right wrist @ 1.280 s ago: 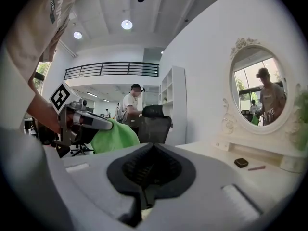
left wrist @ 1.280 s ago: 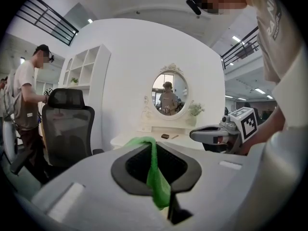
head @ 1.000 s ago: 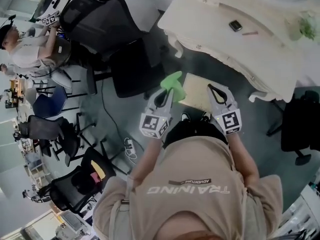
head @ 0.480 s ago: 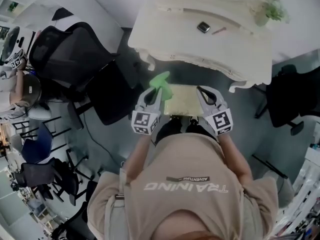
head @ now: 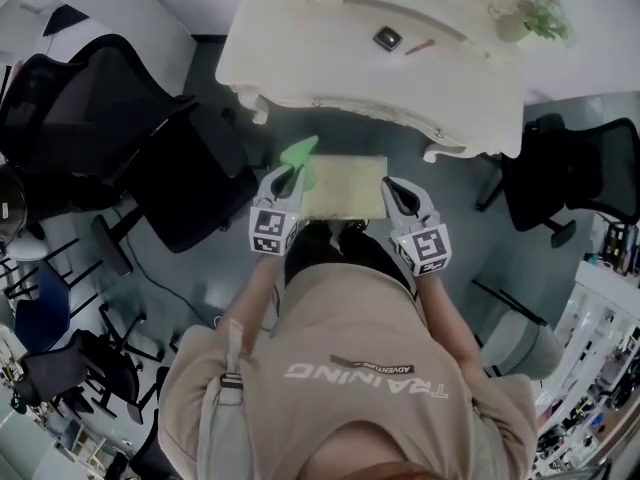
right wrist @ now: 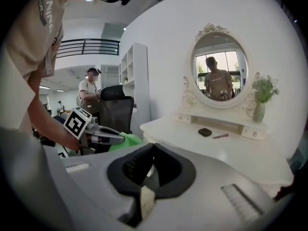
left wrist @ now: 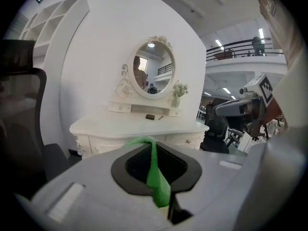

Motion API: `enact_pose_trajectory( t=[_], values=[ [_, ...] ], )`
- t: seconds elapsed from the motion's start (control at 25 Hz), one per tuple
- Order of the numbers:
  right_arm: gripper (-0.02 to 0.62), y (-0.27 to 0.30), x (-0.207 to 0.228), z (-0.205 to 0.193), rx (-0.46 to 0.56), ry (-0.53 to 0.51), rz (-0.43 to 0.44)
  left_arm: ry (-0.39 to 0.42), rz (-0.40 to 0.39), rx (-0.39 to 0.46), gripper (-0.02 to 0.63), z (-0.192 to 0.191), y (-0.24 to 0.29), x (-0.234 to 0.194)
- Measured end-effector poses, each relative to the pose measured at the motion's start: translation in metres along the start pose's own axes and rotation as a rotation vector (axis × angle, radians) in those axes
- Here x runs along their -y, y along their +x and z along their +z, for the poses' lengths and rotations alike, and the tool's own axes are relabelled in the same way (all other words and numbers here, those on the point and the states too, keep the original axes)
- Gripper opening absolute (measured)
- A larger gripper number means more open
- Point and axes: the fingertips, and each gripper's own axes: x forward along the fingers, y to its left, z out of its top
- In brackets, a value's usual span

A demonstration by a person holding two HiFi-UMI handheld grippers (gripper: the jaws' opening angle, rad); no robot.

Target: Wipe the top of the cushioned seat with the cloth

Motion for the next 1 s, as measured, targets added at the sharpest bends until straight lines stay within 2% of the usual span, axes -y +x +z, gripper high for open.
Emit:
enact_pose_trajectory(
  t=[0.2, 0.36, 0.6, 0.8, 0.88, 1.0],
  values=[
    [0.005, 0.032, 0.019, -0.063, -0.141, 0.028, -0.008, -0.043, 0.009, -0.094, 0.025, -0.047, 0.040, -0.019],
    [0.005, 0.071, 0.019, -0.120, -0.234, 0.038, 0.053, -0.079, 0.023, -0.158, 0.025, -0.088, 0.077, -0.041],
    [0.005, 0.143, 0.000, -0.189, -0.275, 0.035, 0.183, -0.040, 0.063, -0.217, 0.025, -0.160, 0.131, -0.088],
    [0.005, 0.181, -0.032, -0.241, -0.306, 0.064, 0.297, -0.076, 0.097, -0.302, 0.025, -0.246, 0.156, -0.120],
    [0.005, 0.190, -0.031, -0.262, -0.318, 0.094, 0.317, -0.082, 0.086, -0.344, 0.025, -0.280, 0.170, -0.123],
    [0.005, 0.211, -0.008, -0.300, -0.332, 0.129, 0.296, -0.089, 0.072, -0.379, 0.025, -0.323, 0.201, -0.126]
  ],
)
